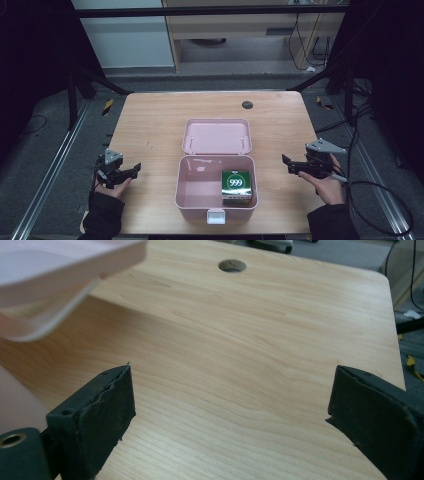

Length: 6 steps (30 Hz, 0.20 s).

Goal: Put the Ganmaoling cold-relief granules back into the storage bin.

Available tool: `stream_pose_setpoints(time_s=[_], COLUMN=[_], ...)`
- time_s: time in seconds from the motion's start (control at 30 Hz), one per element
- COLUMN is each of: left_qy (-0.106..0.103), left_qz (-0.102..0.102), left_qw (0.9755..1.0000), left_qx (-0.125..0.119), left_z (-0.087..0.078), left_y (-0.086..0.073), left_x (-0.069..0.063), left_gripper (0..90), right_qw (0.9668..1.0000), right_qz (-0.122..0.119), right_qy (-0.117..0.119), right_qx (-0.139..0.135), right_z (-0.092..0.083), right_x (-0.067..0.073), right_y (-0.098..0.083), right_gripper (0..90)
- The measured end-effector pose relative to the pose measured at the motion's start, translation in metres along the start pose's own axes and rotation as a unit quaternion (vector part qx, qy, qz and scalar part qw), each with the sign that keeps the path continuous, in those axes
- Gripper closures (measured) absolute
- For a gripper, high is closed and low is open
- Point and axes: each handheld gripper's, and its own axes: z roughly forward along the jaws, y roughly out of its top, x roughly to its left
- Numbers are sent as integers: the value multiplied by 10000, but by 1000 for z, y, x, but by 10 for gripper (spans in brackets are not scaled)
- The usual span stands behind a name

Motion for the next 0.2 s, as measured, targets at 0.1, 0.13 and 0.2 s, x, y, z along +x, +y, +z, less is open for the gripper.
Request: stream_pose_setpoints(time_s=[0.1, 0.13, 0.2], left_qy=[18, 19, 31], left_qz=[20, 19, 19], left_qw=[10000, 10000, 10000], left_qx=[16, 17, 20], left_z=[1, 1, 2], left_y=[-1, -1, -1], left_x=[0, 0, 0], left_gripper=[243, 241, 239], right_qw=[9999, 9999, 9997], right_qz=[36, 36, 81], right_qy=[-66, -66, -80], right_qx=[141, 141, 220], right_z=[6, 6, 8], right_x=[-7, -7, -9], right_y=[-10, -10, -14], right_gripper=[42, 42, 41])
